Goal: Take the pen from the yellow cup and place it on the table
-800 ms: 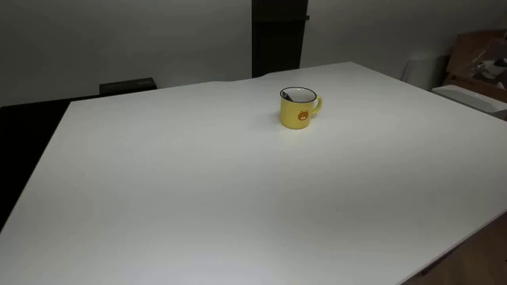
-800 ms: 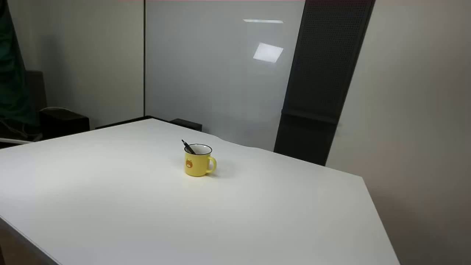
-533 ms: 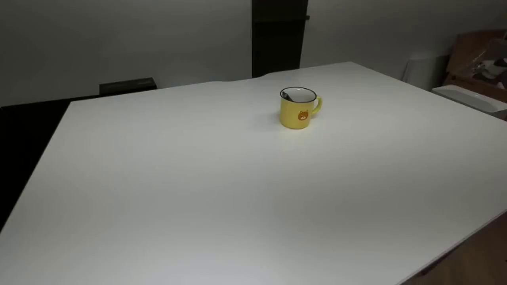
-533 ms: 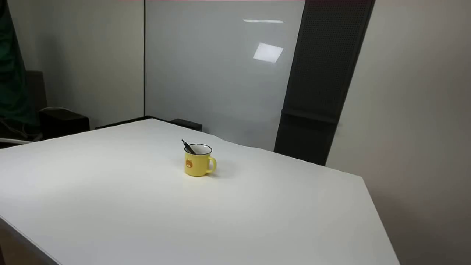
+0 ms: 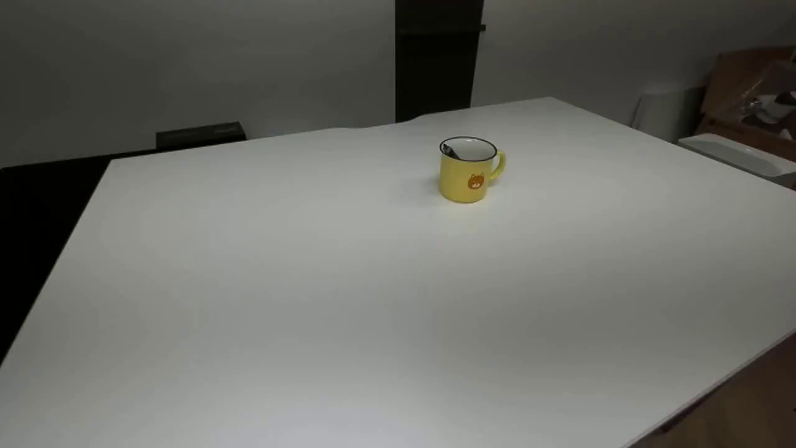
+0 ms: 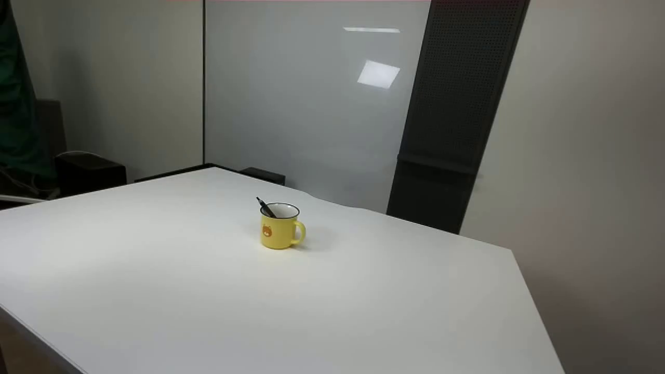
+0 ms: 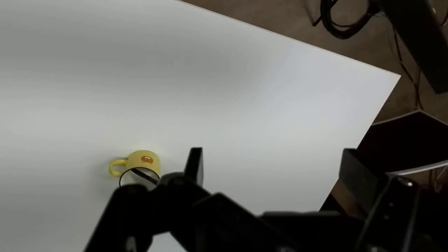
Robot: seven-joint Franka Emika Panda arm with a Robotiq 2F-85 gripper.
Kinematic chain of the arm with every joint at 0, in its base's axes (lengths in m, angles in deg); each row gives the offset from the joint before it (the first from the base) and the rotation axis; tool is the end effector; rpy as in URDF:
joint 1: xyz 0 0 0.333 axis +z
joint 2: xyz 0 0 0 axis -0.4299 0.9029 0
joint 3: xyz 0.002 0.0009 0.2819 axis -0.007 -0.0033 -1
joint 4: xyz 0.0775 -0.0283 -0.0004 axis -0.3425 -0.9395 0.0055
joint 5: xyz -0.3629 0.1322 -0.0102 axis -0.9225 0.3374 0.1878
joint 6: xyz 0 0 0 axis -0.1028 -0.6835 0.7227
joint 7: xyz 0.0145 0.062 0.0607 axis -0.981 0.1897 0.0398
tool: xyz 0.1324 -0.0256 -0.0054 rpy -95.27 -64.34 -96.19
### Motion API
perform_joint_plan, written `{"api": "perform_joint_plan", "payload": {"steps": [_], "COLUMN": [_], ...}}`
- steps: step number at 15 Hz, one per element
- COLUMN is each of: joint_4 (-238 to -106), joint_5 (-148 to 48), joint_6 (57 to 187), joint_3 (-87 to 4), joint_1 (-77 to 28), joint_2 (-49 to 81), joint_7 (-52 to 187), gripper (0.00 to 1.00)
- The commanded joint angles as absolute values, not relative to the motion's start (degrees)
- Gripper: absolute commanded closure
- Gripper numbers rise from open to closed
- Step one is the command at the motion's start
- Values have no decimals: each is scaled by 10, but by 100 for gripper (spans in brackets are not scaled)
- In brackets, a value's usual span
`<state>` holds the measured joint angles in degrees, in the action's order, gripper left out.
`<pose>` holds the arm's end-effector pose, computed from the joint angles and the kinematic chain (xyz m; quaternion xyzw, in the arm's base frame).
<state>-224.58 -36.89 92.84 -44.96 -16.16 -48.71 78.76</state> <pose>0.3294 0.0697 0.5006 -0.9860 -0.1195 -0.0719 0.0917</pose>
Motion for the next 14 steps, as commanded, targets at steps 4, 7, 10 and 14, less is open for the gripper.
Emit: {"api": "perform_joint_plan", "payload": {"steps": [4, 7, 10, 14], "joint_4": [-2248, -2244, -2227, -2198], "joint_5": [-416, -470, -537, -611], "joint_6": [994, 1064, 1122, 1185], "joint_3": [-460, -464, -489, -537], "joint_1": [-212, -250, -295, -342], "joint_2": [-445, -389, -325, -244], "joint_7": [777, 759, 702, 557], "gripper": [0, 0, 0, 0]}}
